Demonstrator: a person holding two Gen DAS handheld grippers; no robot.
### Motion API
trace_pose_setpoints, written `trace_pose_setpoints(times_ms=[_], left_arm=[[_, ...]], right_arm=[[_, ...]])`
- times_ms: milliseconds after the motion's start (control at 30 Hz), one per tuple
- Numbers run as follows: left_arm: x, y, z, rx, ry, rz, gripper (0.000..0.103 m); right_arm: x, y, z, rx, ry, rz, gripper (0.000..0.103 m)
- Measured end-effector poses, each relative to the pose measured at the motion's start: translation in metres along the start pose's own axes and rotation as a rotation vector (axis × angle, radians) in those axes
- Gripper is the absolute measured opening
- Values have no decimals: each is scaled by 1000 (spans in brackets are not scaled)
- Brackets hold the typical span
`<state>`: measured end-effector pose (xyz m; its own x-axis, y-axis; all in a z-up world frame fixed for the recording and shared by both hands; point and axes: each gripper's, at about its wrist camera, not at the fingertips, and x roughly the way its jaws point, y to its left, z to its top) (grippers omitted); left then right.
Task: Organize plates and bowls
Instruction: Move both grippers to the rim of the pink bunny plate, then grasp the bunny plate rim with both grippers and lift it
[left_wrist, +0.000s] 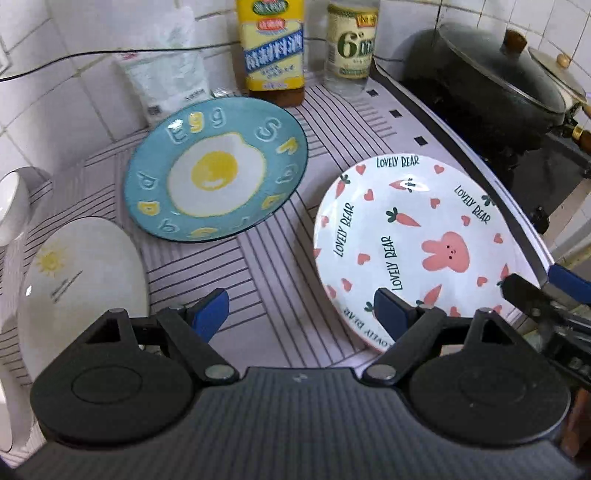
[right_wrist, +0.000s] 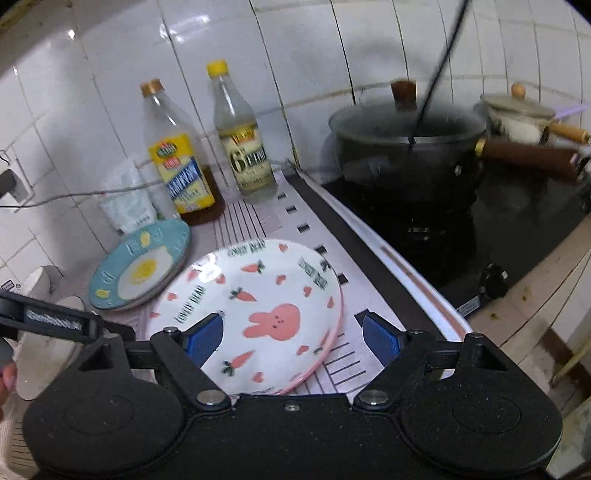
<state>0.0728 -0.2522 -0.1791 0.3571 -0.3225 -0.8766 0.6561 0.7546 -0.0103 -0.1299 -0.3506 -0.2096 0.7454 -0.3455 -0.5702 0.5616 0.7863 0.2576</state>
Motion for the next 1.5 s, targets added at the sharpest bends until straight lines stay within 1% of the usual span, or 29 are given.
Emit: trace_pose_setpoints(times_ms=[100, 200, 267, 300, 333, 367, 400, 433, 467, 500, 533, 567, 700, 800, 833, 867, 933, 1033, 1167, 1267, 1333, 1500], left_arm=[[12, -3, 3, 1, 30, -11, 86], [24, -5, 6, 14, 54, -10, 85], [33, -5, 8, 9, 77, -14, 82], [37, -5, 9, 2, 89, -19, 78], [40, -4, 10, -5, 98, -32, 61], [43, -3, 10, -9, 107, -47, 50], [45, -1, 11, -19, 108, -73, 46], [45, 0, 12, -32, 105, -92, 37], [45, 0, 13, -40, 104, -105, 29], [44, 0, 15, -44, 107, -114, 26], [45, -1, 16, -45, 110, -122, 20], [45, -2, 17, -47, 113, -128, 17], [46, -7, 17, -54, 108, -116, 18], [48, -6, 17, -68, 101, -121, 20], [50, -7, 17, -69, 100, -125, 24], [53, -8, 17, -66, 101, -131, 30], [56, -11, 18, -61, 87, -130, 33], [56, -11, 20, -58, 98, -125, 33], [55, -5, 22, -35, 105, -125, 27], [45, -1, 23, 20, 87, -123, 27], [33, 3, 21, 34, 67, -115, 27], [16, 16, 13, 8, 67, -117, 27]], right_arm=[[24, -10, -6, 6, 10, -9, 86], [41, -20, -9, 44, 17, 6, 82], [51, -24, -10, 63, 34, 14, 76], [55, -25, -10, 65, 41, 21, 74], [59, -25, -10, 67, 49, 29, 67], [62, -26, -10, 70, 58, 43, 50], [64, -27, -8, 83, 68, 68, 40], [66, -29, -7, 106, 79, 67, 34], [67, -31, -5, 124, 87, 60, 26], [68, -33, -4, 133, 92, 50, 23], [69, -36, -3, 142, 97, 56, 22], [70, -38, -2, 158, 103, 67, 21], [74, -41, 0, 163, 110, 78, 21], [78, -45, 2, 177, 116, 89, 21], [79, -46, 2, 186, 115, 96, 22], [80, -47, 2, 191, 114, 101, 22], [81, -47, 3, 179, 119, 106, 25], [82, -42, 8, 135, 143, 93, 26], [82, -40, 14, 140, 179, 79, 24], [78, -37, 16, 120, 192, 96, 22], [72, -32, 18, 91, 199, 113, 22], [62, -18, 22, 37, 213, 158, 23]])
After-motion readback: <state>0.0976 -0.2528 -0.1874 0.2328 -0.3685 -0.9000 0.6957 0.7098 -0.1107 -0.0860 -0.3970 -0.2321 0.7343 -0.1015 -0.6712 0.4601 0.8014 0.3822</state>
